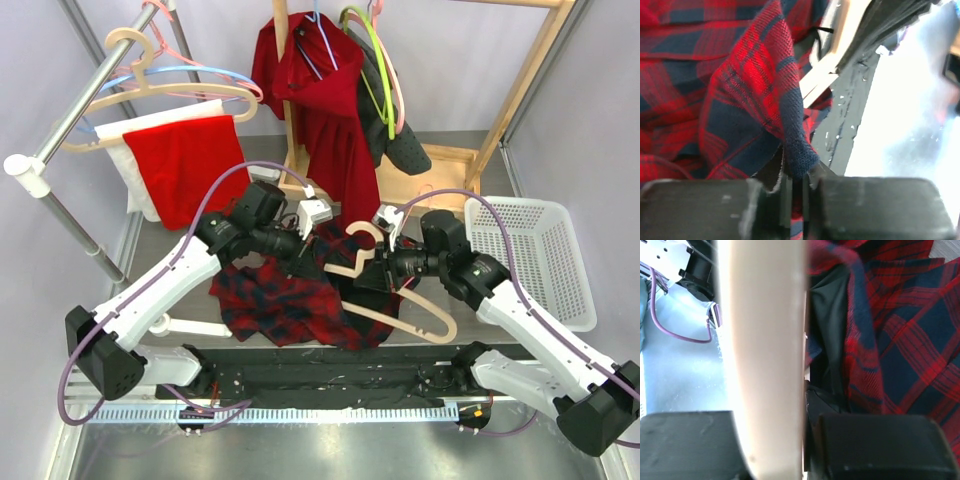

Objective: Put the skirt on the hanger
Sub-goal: Hang the skirt on the hanger.

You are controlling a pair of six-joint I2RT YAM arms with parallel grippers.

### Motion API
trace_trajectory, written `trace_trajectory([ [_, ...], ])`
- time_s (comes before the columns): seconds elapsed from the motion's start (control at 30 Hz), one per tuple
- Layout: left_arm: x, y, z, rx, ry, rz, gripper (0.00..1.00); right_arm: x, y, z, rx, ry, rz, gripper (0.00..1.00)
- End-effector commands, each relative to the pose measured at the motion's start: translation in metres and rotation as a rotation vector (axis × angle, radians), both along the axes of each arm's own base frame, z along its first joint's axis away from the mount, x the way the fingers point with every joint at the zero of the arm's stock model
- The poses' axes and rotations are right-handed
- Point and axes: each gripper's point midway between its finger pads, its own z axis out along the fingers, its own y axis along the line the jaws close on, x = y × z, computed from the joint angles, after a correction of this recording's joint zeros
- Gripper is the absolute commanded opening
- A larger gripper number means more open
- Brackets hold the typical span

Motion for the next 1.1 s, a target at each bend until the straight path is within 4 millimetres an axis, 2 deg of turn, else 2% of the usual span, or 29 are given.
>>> trace_trajectory([
  [0.0,0.028,0.006,0.007,0.049,-0.106,0.153,0.0,0.004,0.002,0.033,0.051,-0.103,-0.001,0.01],
  [0.07,0.048,0.017,0.021,0.062,-0.191,0.286,0.0,0.005,-0.004,0.023,0.009,-0.073,-0.039,0.01],
  [0.1,0.066,0.028,0.027,0.083,-0.252,0.405,0.0,0.003,-0.007,0.022,0.003,-0.069,-0.056,0.01],
  [0.17,0.076,0.038,0.041,0.072,-0.314,0.481,0.0,0.01,-0.017,0.018,-0.03,-0.069,-0.137,0.01],
  [0.2,0.081,0.049,0.053,0.065,-0.359,0.552,0.0,0.01,-0.021,0.023,-0.027,-0.088,-0.164,0.01],
  [0.23,0.082,0.05,0.059,0.046,-0.38,0.559,0.0,0.011,-0.025,0.026,-0.034,-0.1,-0.185,0.01],
  [0.37,0.065,0.044,0.068,-0.002,-0.372,0.472,0.0,0.0,-0.033,0.047,-0.015,-0.152,-0.175,0.01],
  [0.4,0.062,0.041,0.067,-0.005,-0.358,0.451,0.0,-0.002,-0.033,0.056,-0.001,-0.168,-0.167,0.01],
  [0.63,0.046,0.021,0.05,0.0,-0.245,0.311,0.0,-0.013,-0.027,0.069,0.029,-0.196,-0.081,0.01],
  [0.67,0.036,0.015,0.049,-0.018,-0.216,0.249,0.0,-0.012,-0.025,0.074,0.048,-0.208,-0.081,0.01],
  [0.73,0.026,0.008,0.05,-0.04,-0.186,0.181,0.0,-0.016,-0.018,0.075,0.079,-0.199,-0.035,0.01],
  [0.77,0.02,0.003,0.05,-0.059,-0.162,0.137,0.0,-0.011,-0.012,0.077,0.101,-0.197,-0.03,0.01],
  [0.87,0.011,-0.003,0.052,-0.083,-0.143,0.081,0.0,-0.002,0.002,0.064,0.115,-0.161,0.003,0.01],
  [1.07,0.015,-0.006,0.057,-0.097,-0.172,0.074,0.03,0.0,0.03,0.055,0.147,-0.148,0.083,0.01],
])
